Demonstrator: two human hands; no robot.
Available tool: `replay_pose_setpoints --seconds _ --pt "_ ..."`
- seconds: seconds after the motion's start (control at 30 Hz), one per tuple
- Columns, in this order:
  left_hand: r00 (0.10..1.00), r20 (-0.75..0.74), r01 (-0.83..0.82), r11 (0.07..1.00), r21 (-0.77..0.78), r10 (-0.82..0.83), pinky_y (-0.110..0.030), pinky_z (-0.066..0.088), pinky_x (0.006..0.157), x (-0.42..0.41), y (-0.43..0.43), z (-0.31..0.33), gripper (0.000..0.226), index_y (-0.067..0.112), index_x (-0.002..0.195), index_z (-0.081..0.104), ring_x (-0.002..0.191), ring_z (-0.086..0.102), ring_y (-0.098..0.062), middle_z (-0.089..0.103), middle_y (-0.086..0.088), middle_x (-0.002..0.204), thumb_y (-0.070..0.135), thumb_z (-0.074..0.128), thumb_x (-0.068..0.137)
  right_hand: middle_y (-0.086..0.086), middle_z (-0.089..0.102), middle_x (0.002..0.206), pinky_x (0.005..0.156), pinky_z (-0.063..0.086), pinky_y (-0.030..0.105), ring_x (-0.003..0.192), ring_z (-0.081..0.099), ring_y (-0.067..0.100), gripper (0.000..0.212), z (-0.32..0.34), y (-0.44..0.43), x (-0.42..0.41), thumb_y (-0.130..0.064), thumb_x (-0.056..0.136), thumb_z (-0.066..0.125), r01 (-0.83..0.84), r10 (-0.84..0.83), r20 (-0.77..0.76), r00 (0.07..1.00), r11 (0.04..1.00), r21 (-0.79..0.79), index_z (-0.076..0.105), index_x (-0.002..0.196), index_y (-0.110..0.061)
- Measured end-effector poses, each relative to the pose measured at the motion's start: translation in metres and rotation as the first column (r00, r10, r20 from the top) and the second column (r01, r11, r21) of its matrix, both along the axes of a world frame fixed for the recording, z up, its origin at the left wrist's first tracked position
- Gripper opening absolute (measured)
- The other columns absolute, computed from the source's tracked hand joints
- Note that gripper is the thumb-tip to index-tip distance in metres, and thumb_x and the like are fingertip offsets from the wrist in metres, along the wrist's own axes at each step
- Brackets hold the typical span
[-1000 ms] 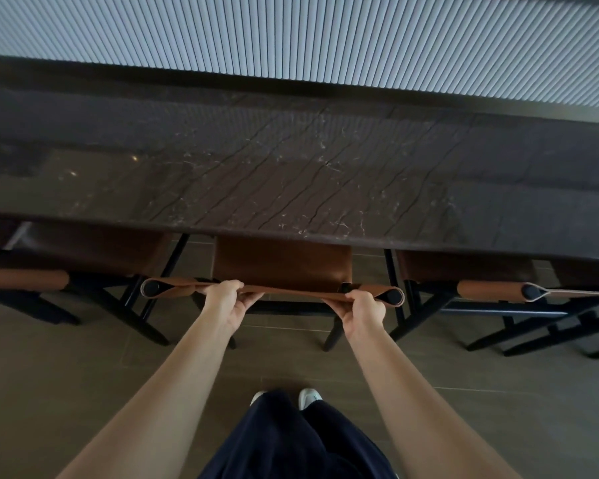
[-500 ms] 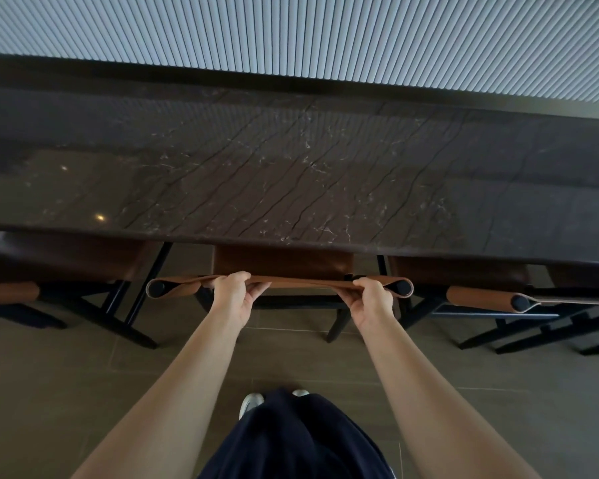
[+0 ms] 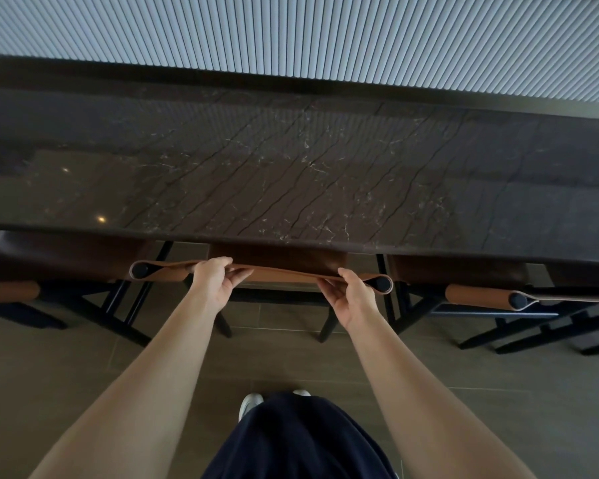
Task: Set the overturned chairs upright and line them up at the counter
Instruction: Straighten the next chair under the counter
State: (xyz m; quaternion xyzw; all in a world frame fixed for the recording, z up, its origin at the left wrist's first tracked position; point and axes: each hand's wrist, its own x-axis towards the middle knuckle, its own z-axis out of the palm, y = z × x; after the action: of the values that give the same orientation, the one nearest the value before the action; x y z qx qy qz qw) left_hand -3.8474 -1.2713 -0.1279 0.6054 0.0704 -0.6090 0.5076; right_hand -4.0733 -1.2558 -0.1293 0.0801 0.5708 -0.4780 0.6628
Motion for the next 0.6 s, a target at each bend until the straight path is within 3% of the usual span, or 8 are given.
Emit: replay_pose_setpoints --seconds 0.13,0.3,0.47,0.6 --pt "1.000 -0.002 0.009 1.000 -0.019 -0.010 -0.055 0.053 0.090 0.001 0.003 -0.001 0.040 0.007 0.135 0.042 0.105 0.062 -0.033 0.057 -0.021 0.122 -0.005 0.046 0.097 0.019 0.068 0.096 0.065 0.060 0.037 0.082 0.071 0.029 0.015 0.000 0.002 0.000 -0.006 0.095 0.060 -0.050 0.050 -0.034 0.998 0.999 -0.004 0.058 0.108 0.000" --pt "0.999 -0.030 0.018 1.000 -0.026 -0.019 -0.055 0.052 0.091 0.003 0.010 -0.002 0.041 0.007 0.136 0.041 0.109 0.061 -0.034 0.056 -0.022 0.124 -0.006 0.044 0.097 0.021 0.059 0.107 0.059 0.058 0.039 0.083 0.066 0.033 0.014 0.004 0.001 0.003 0.007 0.095 0.049 0.044 -0.042 -0.058 0.997 0.999 0.019 0.052 0.106 0.000" --pt "0.999 -0.024 0.032 0.999 -0.036 -0.033 -0.055 0.052 0.092 0.001 0.019 0.000 0.053 0.008 0.144 0.032 0.109 0.061 -0.034 0.053 -0.023 0.128 -0.009 0.043 0.096 0.022 0.055 0.115 0.080 0.058 0.049 0.095 0.063 0.041 0.020 0.007 0.009 -0.001 0.015 0.093 0.043 0.030 -0.029 -0.086 0.996 1.000 0.009 0.048 0.093 -0.004" --pt "0.998 -0.030 0.050 0.998 -0.040 -0.052 -0.050 0.057 0.082 -0.013 0.022 -0.001 0.051 0.009 0.143 0.034 0.107 0.063 -0.033 0.055 -0.023 0.127 -0.009 0.043 0.096 0.021 0.056 0.106 0.065 0.057 0.044 0.087 0.063 0.038 0.020 0.002 0.015 -0.016 0.015 0.092 0.045 0.045 -0.043 -0.101 0.994 0.999 0.012 0.049 0.093 -0.004"
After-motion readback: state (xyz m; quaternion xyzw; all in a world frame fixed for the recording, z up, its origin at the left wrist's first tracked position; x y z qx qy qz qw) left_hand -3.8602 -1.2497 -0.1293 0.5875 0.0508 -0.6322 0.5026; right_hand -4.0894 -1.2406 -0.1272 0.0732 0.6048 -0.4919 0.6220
